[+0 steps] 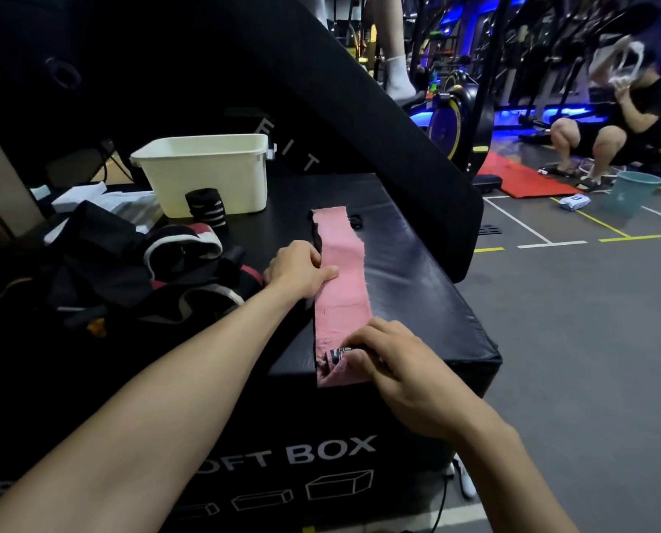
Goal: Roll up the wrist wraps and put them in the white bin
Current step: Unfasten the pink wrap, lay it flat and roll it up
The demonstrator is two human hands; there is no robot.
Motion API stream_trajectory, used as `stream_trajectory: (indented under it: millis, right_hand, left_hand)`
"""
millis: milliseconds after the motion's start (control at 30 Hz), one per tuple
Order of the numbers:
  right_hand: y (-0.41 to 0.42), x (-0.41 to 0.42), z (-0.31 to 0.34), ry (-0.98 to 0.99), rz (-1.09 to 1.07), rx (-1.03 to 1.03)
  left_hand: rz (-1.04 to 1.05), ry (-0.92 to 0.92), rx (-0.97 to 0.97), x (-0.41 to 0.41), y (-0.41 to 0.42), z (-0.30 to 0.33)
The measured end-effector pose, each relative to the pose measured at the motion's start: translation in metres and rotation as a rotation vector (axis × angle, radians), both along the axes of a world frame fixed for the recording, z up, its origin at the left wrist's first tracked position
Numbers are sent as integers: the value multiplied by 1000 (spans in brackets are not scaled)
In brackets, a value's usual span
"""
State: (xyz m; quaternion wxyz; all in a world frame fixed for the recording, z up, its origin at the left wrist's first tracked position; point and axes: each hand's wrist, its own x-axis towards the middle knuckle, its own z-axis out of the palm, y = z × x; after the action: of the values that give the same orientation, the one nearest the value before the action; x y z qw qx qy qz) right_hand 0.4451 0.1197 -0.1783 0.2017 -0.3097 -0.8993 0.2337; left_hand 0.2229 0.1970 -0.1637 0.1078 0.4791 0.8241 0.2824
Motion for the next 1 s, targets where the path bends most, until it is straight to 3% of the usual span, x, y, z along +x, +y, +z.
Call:
stream_trajectory:
  millis: [167,500,700,867,1000]
  right_hand:
    - [13,-7,3,4,-33,6]
    - [14,-6,7,-103,-4,11]
    - [10,-11,6,-111,-81,-8]
    - [10,-13,9,-136,-61,-41]
    - [11,-7,14,-150,-32,-67]
  left_hand:
    - [16,140,70,-6,9,1]
    - [-86,463,-13,-9,33,-6]
    - [-62,398,24,-8,37,-6]
    - [-306,372,138,-14,44,-11]
    - [-324,329,116,-13,37,-12]
